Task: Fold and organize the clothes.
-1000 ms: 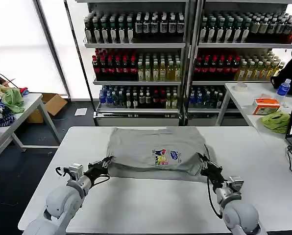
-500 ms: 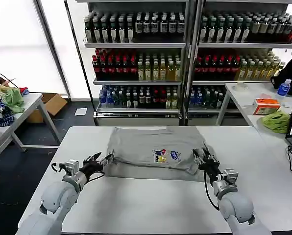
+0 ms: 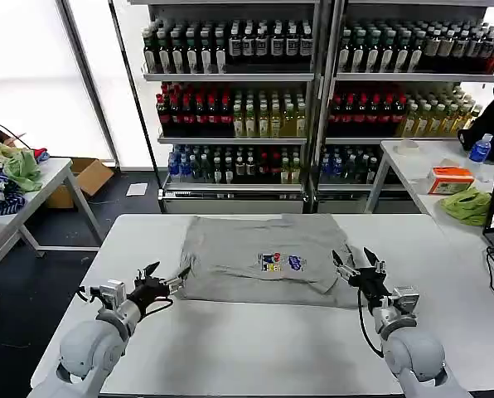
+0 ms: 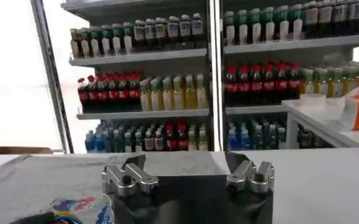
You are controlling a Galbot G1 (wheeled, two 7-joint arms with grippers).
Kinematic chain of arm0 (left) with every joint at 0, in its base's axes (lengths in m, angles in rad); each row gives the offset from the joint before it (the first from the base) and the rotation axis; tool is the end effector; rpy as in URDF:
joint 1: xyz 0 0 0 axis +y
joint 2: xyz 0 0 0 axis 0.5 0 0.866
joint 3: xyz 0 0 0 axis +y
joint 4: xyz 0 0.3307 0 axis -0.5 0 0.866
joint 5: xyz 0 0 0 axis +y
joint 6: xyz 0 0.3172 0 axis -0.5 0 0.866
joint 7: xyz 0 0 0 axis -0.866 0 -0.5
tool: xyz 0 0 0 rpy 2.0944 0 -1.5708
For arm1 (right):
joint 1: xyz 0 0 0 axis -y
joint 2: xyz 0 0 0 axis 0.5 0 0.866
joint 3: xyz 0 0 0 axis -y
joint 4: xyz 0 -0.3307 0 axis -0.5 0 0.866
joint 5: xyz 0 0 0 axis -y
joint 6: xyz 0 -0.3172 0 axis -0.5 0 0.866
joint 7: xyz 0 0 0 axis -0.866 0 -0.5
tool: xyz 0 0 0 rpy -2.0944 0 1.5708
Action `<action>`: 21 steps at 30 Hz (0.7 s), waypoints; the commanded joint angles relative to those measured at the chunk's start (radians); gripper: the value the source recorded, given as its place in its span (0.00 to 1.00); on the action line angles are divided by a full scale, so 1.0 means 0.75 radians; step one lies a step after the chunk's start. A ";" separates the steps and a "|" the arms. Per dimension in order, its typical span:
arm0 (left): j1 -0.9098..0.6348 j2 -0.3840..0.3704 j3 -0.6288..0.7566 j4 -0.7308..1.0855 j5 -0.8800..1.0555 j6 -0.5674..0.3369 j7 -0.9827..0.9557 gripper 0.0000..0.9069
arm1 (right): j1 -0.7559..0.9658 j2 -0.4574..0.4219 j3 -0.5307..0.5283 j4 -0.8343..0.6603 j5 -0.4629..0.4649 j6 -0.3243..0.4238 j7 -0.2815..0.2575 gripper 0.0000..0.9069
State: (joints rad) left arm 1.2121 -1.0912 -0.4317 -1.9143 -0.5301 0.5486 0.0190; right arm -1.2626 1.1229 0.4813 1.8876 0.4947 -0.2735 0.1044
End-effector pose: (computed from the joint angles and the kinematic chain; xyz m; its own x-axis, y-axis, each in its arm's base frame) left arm 0.2587 0.0790 -0.2572 -0.8631 0.2661 0.4293 0.2564 0.9631 -0.0817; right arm 0.2483 -0.0889 -0.2739 -0.9715 -0.0819 0.2226 -0.0738 0.9963 0.0445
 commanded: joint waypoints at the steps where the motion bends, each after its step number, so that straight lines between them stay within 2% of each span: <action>1: 0.089 -0.027 0.038 -0.012 0.013 -0.003 -0.004 1.00 | -0.154 -0.001 0.020 0.032 -0.028 -0.033 0.124 1.00; 7: 0.044 -0.025 0.047 0.044 -0.016 0.010 0.003 1.00 | -0.155 0.011 0.005 0.019 -0.008 -0.050 0.149 1.00; 11: 0.026 -0.022 0.052 0.077 -0.004 0.020 0.039 1.00 | -0.139 0.040 -0.019 0.007 0.030 -0.130 0.211 1.00; 14: 0.012 -0.025 0.057 0.113 -0.003 0.021 0.052 0.98 | -0.123 0.061 -0.045 -0.024 0.018 -0.126 0.213 1.00; 15: 0.006 -0.026 0.059 0.119 -0.005 0.021 0.057 0.91 | -0.124 0.068 -0.053 -0.020 0.018 -0.138 0.217 0.94; 16: 0.004 -0.027 0.061 0.131 -0.006 0.021 0.059 0.78 | -0.124 0.069 -0.056 -0.018 0.019 -0.145 0.218 0.16; 17: 0.001 -0.028 0.064 0.136 -0.006 0.021 0.056 0.71 | -0.125 0.070 -0.058 -0.017 0.019 -0.153 0.221 0.00; 18: -0.001 -0.030 0.069 0.142 -0.008 0.020 0.057 0.64 | -0.127 0.065 -0.068 -0.023 0.020 -0.164 0.225 0.00; 20: 0.001 -0.032 0.075 0.147 -0.008 0.020 0.054 0.33 | -0.126 0.060 -0.075 -0.037 0.021 -0.170 0.223 0.00; 21: 0.005 -0.032 0.076 0.150 -0.007 0.021 0.057 0.31 | -0.124 0.058 -0.078 -0.042 0.024 -0.166 0.220 0.00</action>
State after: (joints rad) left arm 1.2151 -1.1113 -0.3852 -1.8459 -0.5328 0.5620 0.0481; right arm -1.3451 1.1557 0.4419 1.8734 0.5074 -0.3606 0.2383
